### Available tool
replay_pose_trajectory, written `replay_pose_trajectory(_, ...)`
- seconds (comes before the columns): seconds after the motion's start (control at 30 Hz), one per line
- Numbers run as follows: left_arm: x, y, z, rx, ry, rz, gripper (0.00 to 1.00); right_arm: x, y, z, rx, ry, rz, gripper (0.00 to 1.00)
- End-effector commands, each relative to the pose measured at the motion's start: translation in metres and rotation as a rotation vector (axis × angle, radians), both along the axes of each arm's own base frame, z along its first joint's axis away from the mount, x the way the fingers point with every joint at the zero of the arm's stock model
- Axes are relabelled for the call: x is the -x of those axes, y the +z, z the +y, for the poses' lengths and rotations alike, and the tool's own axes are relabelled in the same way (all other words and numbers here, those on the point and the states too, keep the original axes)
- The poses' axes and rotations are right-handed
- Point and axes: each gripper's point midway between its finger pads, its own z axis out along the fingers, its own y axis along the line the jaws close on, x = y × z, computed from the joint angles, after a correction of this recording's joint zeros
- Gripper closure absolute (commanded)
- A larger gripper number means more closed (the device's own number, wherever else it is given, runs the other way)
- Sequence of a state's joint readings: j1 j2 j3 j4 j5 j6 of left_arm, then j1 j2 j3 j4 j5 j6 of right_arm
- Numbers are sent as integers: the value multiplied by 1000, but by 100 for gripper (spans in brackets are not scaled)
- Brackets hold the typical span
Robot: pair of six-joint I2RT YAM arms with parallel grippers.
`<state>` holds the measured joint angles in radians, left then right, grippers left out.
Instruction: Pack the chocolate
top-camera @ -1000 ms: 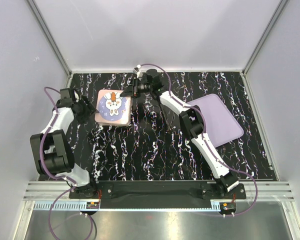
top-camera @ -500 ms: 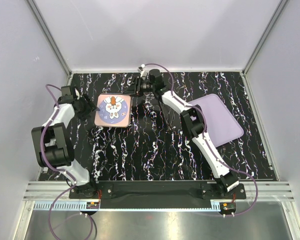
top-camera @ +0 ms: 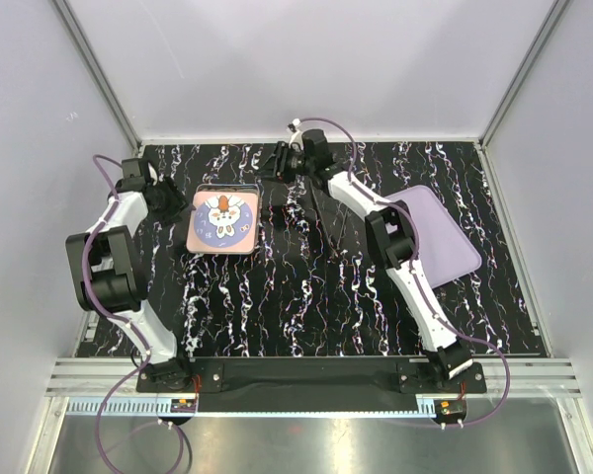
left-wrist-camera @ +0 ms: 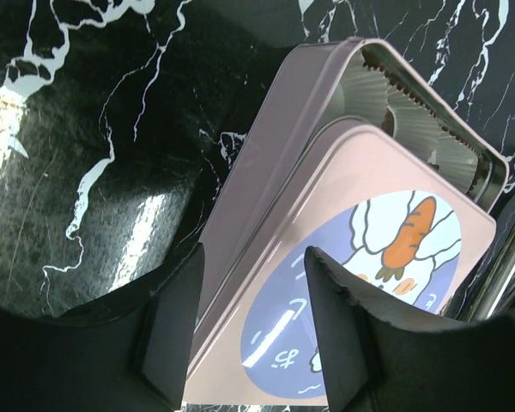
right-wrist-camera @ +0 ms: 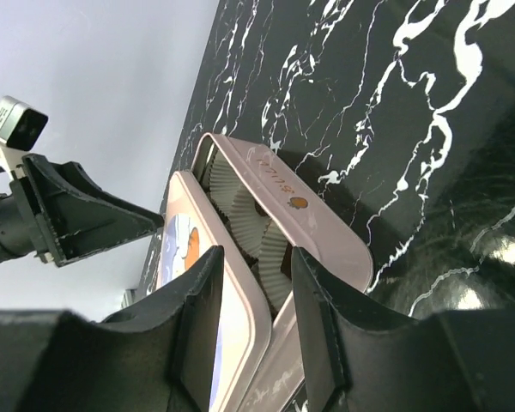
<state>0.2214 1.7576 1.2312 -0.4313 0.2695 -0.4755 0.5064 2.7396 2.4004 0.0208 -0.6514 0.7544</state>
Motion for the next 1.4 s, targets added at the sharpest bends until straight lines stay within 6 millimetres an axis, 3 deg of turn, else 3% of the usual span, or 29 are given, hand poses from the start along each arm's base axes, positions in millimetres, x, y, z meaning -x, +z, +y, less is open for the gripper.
replay_pose_trajectory(0.0,-17,20,1,-10,-36,-59,46,-9,79,-16,-5,-64,-128,55)
replay_pose_trajectory(0.13,-17,23,0,-13,-42,-63,47,-1,94,-25,32,-100,-84,56)
replay_pose_trajectory(0.17,-17,24,0,-13,-42,-66,47,3,84,-28,50,-107,-44,56)
replay_pose_trajectory(0.2,-16,23,-1,-14,-45,-65,47,9,95,-30,41,-116,-22,58)
replay_pose_trajectory(0.23,-15,25,-1,-14,-47,-69,48,15,77,-35,69,-132,30,60)
replay_pose_trajectory(0.47,-3,23,-6,-26,-66,-46,51,60,64,-42,208,-188,62,66)
replay_pose_trajectory(0.5,-2,26,-6,-30,-69,-54,51,67,71,-39,201,-181,58,67)
replay_pose_trajectory(0.53,0,26,-5,-34,-68,-53,51,75,60,-40,212,-178,81,67)
replay_pose_trajectory(0.6,3,27,-6,-42,-80,-53,51,83,66,-35,195,-181,75,67)
replay_pose_trajectory(0.83,9,19,-8,-50,-130,-27,50,118,36,-5,235,-115,100,65)
replay_pose_trajectory(1.07,7,13,-17,-21,-166,-31,50,132,20,6,232,-115,134,63)
replay_pose_trajectory(1.37,4,4,-22,-2,-179,-13,51,129,8,5,255,-135,150,64)
